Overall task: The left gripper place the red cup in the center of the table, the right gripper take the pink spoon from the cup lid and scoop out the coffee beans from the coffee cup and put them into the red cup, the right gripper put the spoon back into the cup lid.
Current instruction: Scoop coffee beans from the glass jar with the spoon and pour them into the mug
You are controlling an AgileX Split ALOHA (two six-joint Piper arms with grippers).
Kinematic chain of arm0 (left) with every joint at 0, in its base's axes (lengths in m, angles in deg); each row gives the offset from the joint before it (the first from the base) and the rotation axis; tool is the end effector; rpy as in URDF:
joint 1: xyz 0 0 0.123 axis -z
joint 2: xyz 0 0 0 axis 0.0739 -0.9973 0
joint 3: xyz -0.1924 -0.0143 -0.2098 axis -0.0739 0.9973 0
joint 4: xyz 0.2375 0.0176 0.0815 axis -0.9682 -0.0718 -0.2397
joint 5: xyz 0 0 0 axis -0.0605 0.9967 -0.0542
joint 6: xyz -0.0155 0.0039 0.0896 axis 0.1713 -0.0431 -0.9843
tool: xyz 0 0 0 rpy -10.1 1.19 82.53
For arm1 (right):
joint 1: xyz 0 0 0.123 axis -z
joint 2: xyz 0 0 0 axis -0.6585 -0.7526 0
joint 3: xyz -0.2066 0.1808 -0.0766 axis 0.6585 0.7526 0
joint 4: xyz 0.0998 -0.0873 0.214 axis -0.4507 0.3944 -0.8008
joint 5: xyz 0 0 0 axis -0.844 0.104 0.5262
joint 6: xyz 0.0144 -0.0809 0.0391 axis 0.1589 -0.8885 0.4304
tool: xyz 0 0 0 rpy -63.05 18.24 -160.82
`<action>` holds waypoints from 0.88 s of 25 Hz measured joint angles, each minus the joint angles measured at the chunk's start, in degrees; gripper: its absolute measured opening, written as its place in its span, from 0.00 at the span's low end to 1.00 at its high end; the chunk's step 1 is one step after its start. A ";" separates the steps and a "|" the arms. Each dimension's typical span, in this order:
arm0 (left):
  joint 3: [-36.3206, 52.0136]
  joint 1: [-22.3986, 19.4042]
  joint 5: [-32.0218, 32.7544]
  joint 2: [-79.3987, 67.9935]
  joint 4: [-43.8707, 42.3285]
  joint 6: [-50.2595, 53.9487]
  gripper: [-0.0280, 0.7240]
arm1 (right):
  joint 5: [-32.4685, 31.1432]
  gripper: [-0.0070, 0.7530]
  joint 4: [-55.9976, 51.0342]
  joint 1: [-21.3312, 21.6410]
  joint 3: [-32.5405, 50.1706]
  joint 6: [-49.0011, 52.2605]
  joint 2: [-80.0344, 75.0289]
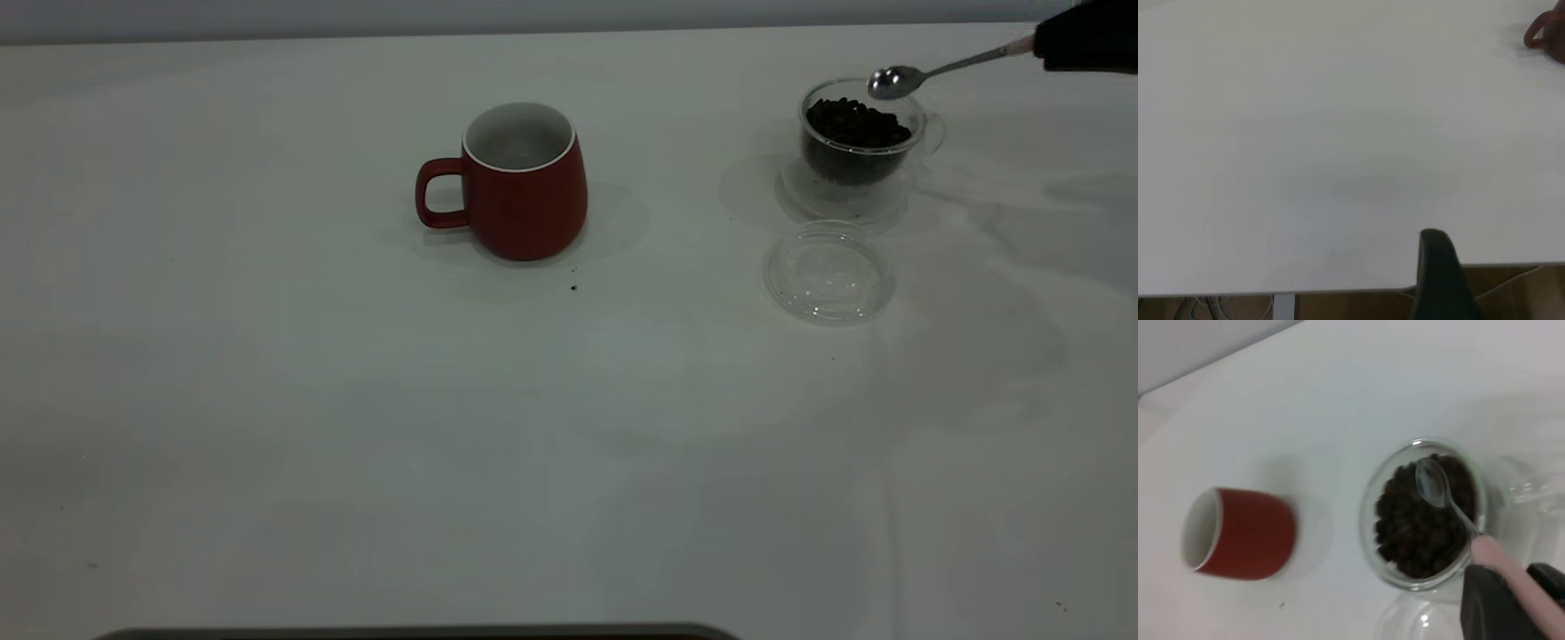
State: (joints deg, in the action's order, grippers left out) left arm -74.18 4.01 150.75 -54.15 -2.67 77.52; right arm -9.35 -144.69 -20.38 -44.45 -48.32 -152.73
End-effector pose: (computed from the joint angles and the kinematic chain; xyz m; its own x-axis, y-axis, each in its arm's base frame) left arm -0.0093 -0.0009 0.2676 -0.5156 0.0180 -0.8567 0.0136 0.9998 0.0128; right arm 0.3962 -0.0772 0.0706 -0.8271 0.2809 -0.4869 -0.1260 0.7515 0.6476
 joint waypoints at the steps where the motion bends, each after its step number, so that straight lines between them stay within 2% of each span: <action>1: 0.00 0.00 0.00 0.00 0.00 0.00 0.71 | 1.06 0.14 -0.48 -0.27 0.00 0.00 -0.44; 7: 0.00 0.00 0.00 0.00 0.00 0.00 0.71 | 2.58 0.14 -4.46 -1.48 0.04 0.49 -2.66; 22: 0.00 0.00 0.00 0.00 0.00 0.11 0.71 | 0.70 0.14 -4.49 -2.51 0.04 13.42 -6.77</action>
State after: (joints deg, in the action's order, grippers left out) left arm -74.18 4.01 150.75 -54.15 -2.67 77.63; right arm -8.66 -149.18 -22.90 -44.41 -34.90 -159.50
